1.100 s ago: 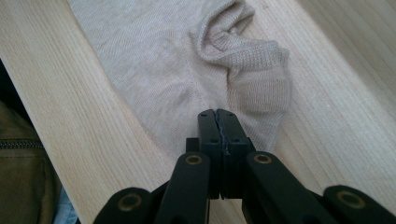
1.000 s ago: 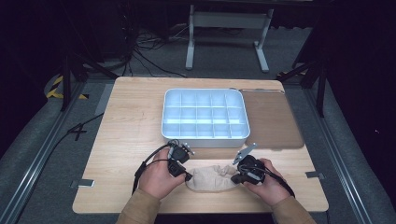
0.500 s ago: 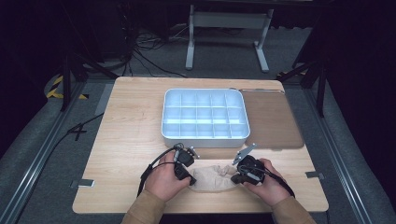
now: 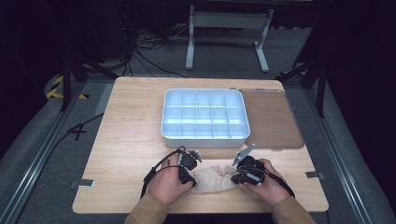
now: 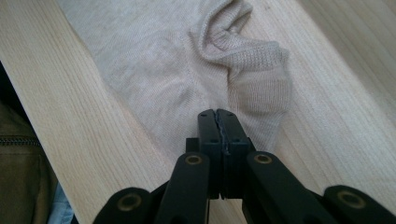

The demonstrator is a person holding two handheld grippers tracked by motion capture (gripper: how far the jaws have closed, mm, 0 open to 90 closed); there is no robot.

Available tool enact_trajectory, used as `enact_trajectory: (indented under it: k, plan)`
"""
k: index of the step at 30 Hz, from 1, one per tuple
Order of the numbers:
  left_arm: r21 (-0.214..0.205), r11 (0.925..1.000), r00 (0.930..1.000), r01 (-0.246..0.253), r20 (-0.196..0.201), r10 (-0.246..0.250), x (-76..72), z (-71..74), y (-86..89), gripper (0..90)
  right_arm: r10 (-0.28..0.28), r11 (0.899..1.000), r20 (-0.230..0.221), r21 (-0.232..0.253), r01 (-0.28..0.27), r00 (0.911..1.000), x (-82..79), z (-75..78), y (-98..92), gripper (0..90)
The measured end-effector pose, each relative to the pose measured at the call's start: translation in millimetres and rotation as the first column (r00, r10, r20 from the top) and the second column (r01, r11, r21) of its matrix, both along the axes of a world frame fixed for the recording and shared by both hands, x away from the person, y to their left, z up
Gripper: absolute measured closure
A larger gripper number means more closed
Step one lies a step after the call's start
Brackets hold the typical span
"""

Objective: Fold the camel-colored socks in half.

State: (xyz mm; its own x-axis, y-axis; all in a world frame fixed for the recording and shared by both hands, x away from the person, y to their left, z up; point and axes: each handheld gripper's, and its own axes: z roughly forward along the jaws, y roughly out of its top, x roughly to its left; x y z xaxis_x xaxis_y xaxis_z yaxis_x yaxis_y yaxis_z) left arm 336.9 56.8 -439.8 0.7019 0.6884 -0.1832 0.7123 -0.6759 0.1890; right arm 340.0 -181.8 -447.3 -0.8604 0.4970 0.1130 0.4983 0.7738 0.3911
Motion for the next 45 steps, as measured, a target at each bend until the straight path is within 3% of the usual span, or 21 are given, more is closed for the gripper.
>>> enact_trajectory:
  k: [3, 7, 10, 18, 20, 26, 28, 35, 45]
  plan:
    - [0.028, 0.9995, 0.9998, -0.012, 0.018, 0.011, -1.4, 0.1, -2.8, 64.6, 0.002, 1.0, 0.002, -0.003, -0.002, 1.0, -0.4, 0.3, 0.2, 90.0]
    - [-0.01, 0.9999, 0.9994, -0.013, -0.032, 0.012, -0.8, -1.1, -2.6, 81.1, 0.004, 1.0, 0.011, -0.011, -0.004, 0.9999, -1.2, 0.4, 1.1, 90.0]
    - [-0.014, 0.9999, 0.9997, -0.006, -0.024, 0.006, 0.3, -0.7, -1.4, 84.4, 0.011, 1.0, 0.018, -0.014, -0.011, 0.9998, -2.2, 0.8, 1.7, 90.0]
    - [0.007, 0.9998, 0.9997, -0.016, 0.018, 0.016, 2.9, 5.5, 5.0, 85.2, -0.011, 0.999, 0.024, 0.045, 0.01, 0.9997, -1.9, 12.6, -9.6, 90.0]
    - [-0.009, 0.9997, 0.9995, -0.022, 0.024, 0.022, 3.3, 8.8, 7.9, 85.2, -0.015, 0.998, 0.016, 0.057, 0.014, 0.9998, -2.0, 12.7, -11.3, 90.0]
    - [-0.015, 0.9992, 0.999, -0.037, 0.026, 0.038, 3.7, 14.5, 13.9, 85.1, -0.007, 0.999, 0.009, 0.035, 0.007, 0.9999, -3.1, 5.0, -4.2, 90.0]
    - [-0.02, 0.9992, 0.9991, -0.034, 0.025, 0.034, 4.4, 15.2, 15.6, 85.1, -0.009, 1.0, 0.015, 0.005, 0.009, 0.9998, -3.0, 0.7, -1.8, 90.0]
    - [-0.036, 0.9989, 0.9991, -0.03, 0.028, 0.032, 3.6, 18.4, 16.4, 85.1, -0.011, 1.0, 0.016, 0.008, 0.011, 0.9998, -2.6, -0.6, -2.4, 90.0]
    - [-0.107, 0.9942, 0.9983, 0.007, 0.058, -0.001, 1.1, 35.1, 9.5, 85.1, -0.018, 0.999, 0.017, 0.031, 0.017, 0.9997, -3.3, -2.1, -5.5, 90.0]
